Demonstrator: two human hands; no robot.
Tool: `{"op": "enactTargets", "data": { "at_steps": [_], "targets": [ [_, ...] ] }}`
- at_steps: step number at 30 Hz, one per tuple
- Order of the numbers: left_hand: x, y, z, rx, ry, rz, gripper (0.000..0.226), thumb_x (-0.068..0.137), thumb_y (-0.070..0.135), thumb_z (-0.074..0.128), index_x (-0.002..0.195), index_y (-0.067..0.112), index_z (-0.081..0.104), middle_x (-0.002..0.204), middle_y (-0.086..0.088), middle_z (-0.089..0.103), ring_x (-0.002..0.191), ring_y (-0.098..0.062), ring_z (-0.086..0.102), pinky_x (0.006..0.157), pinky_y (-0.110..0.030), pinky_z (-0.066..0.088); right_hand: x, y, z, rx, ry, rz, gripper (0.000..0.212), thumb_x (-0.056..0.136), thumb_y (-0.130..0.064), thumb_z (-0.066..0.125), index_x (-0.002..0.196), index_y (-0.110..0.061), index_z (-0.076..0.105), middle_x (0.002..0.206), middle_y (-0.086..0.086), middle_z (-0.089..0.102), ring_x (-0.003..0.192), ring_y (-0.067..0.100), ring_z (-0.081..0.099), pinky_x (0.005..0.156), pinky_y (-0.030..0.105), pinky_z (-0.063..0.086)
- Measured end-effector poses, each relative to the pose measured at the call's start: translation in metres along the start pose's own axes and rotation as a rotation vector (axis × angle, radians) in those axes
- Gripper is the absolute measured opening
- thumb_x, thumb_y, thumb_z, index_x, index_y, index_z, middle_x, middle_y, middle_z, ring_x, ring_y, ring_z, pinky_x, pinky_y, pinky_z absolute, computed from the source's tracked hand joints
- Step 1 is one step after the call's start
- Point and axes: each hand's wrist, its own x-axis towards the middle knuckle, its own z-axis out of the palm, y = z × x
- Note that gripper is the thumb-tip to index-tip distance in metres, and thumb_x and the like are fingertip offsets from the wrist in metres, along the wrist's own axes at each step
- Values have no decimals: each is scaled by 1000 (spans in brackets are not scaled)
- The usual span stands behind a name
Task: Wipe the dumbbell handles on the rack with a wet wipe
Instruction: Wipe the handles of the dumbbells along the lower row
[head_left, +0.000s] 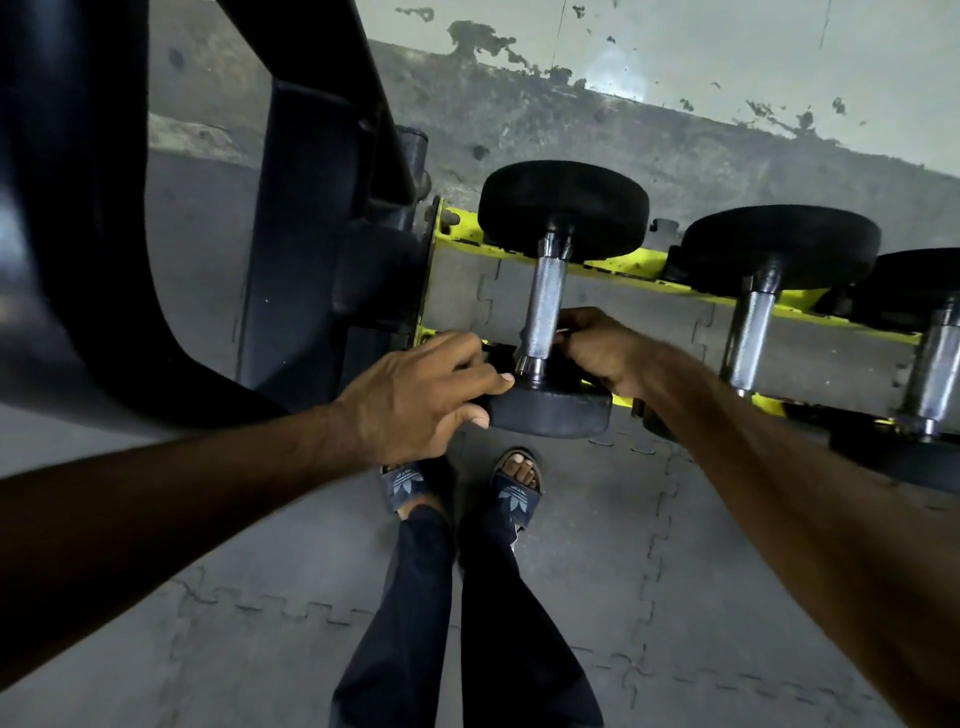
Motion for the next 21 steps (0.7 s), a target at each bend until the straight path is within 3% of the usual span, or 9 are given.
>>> {"op": "enactTargets", "data": {
  "at_steps": [4,8,13,16,21],
  "targets": [
    [-1,-1,0,9,-1,-10,32,86,21,70,117,16,59,98,-4,50,90,-20,52,54,-41,54,-3,-1,-12,-73,-128,-26,34,87,21,43,104,3,66,99,21,69,89,26,64,87,39,51],
    [0,0,-1,3,-10,-4,34,85,19,73,116,16,59,97,-5,49,89,-21,54,53,-40,54,-8,2,-21,-88,-97,-54,28,78,23,59,85,-4,63,78,14,68,74,19,67,69,29,58],
    [1,1,-1,-10,-8,-9,36,85,17,75,115,18,56,96,-4,49,87,-20,53,52,-40,54,1,-3,-7,-108,-150,-60,28,86,17,56,97,-5,69,87,8,73,74,11,69,64,21,54],
    [1,1,-1,-7,-9,-10,36,84,17,76,115,16,58,96,-4,49,88,-21,54,52,-40,54,-5,-1,-19,-115,-231,-78,32,84,21,54,101,-4,66,82,2,68,78,11,65,75,25,53],
    [1,0,-1,-8,-15,-5,37,85,19,74,117,18,56,97,-3,47,88,-20,53,53,-40,54,-33,12,-24,-46,41,-183,30,71,12,79,89,-10,69,87,16,72,83,23,70,80,35,58]
  ]
}}
